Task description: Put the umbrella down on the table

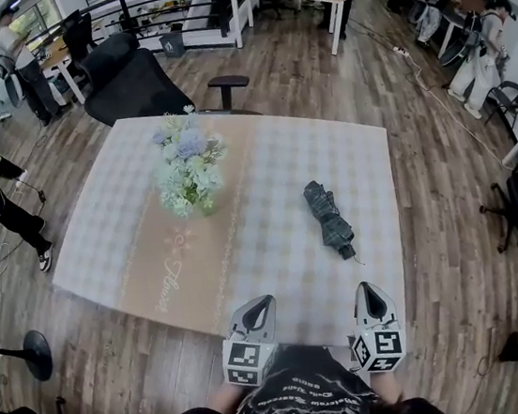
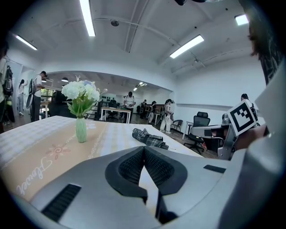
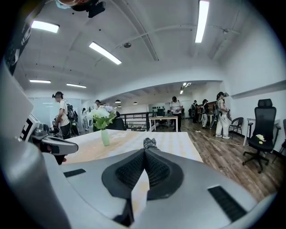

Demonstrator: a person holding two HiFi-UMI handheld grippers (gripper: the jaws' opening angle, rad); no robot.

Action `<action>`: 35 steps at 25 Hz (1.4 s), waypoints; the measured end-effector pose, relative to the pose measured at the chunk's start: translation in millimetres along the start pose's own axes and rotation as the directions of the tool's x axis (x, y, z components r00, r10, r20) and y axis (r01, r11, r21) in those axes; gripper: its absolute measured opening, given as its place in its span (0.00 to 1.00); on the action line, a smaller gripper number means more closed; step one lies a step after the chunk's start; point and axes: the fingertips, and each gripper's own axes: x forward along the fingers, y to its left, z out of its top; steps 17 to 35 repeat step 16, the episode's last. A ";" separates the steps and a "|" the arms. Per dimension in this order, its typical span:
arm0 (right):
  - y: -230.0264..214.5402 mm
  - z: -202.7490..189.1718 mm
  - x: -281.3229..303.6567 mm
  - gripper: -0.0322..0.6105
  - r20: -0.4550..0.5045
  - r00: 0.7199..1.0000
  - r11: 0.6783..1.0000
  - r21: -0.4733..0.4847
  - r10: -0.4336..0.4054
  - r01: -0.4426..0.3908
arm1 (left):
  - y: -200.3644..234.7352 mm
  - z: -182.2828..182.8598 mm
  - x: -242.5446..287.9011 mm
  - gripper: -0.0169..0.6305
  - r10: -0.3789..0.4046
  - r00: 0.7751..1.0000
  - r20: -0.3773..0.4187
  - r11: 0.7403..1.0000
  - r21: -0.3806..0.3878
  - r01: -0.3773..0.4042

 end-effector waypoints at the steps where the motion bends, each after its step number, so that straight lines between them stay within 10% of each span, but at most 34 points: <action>1: 0.1 -0.2 1.1 0.06 -0.001 1.000 1.000 -0.003 -0.001 0.001 | 0.6 -0.6 -0.4 0.06 0.001 1.000 -0.003 1.000 -0.002 -0.001; 35: 9.6 2.1 16.0 0.06 -0.004 0.999 0.998 -0.049 0.032 -0.032 | 16.5 0.6 8.9 0.06 0.001 1.000 -0.017 0.998 -0.065 -0.002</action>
